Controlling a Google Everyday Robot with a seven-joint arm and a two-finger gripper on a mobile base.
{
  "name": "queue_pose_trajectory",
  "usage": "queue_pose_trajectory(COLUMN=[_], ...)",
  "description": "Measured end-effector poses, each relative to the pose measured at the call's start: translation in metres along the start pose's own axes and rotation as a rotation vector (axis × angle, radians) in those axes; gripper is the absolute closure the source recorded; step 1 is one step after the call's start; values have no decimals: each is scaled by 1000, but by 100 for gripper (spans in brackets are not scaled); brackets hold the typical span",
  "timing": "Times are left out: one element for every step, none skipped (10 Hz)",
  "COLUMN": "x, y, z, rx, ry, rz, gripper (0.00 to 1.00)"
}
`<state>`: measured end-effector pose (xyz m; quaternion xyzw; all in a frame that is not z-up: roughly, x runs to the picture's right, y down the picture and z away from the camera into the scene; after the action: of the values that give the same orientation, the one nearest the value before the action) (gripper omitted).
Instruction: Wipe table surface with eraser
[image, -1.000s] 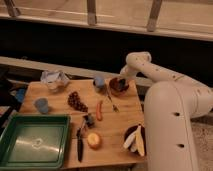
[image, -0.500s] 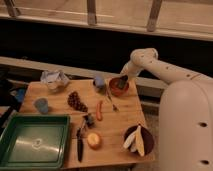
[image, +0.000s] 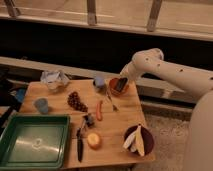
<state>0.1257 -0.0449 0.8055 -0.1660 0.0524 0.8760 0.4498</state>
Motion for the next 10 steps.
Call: queue_pose_trajectory(x=[16,33,54,66,74,80,85,86,86,86], y=[-8,-17,-30,-40,-57,-75,-80,-85,-88,-89], z=[-7,-13,-19,-22,-24,-17,-10,-9,-10,-10], rx=[30,66,120,156,203,258,283,295,300,301], ry=[15,39,78,103,133,182,218,230,233,232], rz=[2,4,12,23,41,71,80,84,89,89], gripper=[100,100,100,100,100,100,100,100,100,100])
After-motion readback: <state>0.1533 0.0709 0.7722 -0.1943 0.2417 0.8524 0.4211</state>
